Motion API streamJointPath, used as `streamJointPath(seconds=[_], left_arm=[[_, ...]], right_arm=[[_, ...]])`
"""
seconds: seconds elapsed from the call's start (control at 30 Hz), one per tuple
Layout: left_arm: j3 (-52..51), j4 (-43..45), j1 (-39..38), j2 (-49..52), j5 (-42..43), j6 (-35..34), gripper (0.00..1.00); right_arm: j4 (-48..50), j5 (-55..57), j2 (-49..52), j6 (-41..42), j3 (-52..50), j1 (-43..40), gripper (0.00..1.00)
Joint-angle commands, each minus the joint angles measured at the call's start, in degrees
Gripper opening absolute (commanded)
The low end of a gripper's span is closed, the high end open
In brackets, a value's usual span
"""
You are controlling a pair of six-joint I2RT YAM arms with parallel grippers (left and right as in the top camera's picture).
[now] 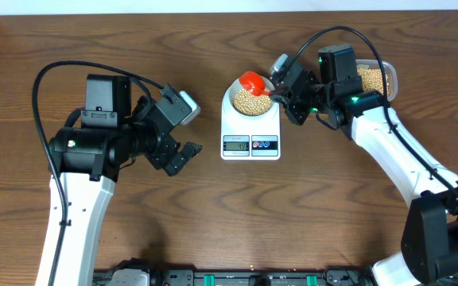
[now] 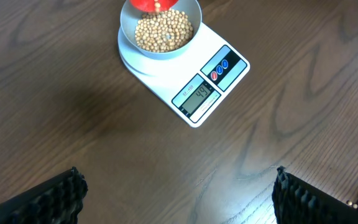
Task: Scoop item into bowl and weigh 50g on scale
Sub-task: 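Tip the red scoop over the bowl with the right gripper to empty it, then move the empty scoop right with the right gripper over the soybean tub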
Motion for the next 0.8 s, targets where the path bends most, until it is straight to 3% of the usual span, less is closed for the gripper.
streamJointPath(seconds=[0.0,0.43,0.77], left_arm=[[1.0,-0.2,0.2,-0.4,0.9,0.5,0.98],[1.0,-0.2,0.2,-0.4,0.9,0.5,0.98],[1.0,-0.1,0.2,-0.4,0.9,0.5,0.98]], right_arm=[[-0.2,0.0,-1.3,-0.8,1.1,0.4,0.01],[-0.2,-4.1,-1.3,9.7,1.1,0.3,0.01],[-0.3,-5.9,-1.3,11.3,1.1,-0.2,0.01]])
